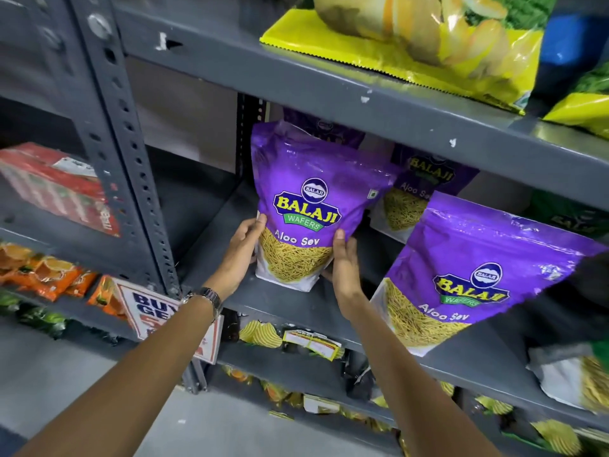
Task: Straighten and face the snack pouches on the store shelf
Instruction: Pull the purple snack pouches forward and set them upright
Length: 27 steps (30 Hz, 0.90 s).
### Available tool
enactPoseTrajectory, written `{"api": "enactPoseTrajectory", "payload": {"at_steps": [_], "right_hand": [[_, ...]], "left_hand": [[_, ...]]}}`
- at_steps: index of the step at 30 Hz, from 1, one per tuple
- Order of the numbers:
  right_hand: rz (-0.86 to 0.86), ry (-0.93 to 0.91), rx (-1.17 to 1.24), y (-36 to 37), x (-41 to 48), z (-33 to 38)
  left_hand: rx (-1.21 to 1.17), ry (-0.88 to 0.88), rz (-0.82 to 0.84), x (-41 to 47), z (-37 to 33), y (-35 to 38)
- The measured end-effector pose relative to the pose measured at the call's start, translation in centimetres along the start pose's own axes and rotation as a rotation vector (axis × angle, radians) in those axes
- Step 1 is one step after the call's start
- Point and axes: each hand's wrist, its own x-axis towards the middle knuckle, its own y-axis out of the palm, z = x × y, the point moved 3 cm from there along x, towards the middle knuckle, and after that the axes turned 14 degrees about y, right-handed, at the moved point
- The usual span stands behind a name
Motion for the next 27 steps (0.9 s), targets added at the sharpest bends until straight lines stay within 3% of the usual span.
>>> {"api": "enactPoseTrajectory", "payload": {"at_steps": [7,27], "right_hand": [[0.049,0.061,0.137,-0.2,-2.7,-0.4],[-0.029,0.040,0.145,-0.1,-4.8,-1.5]], "left_hand": [[-0.016,0.000,-0.089,-2.1,0.1,-0.2],[-0.008,0.011,-0.109,-3.7,0.4,-0.4]]}}
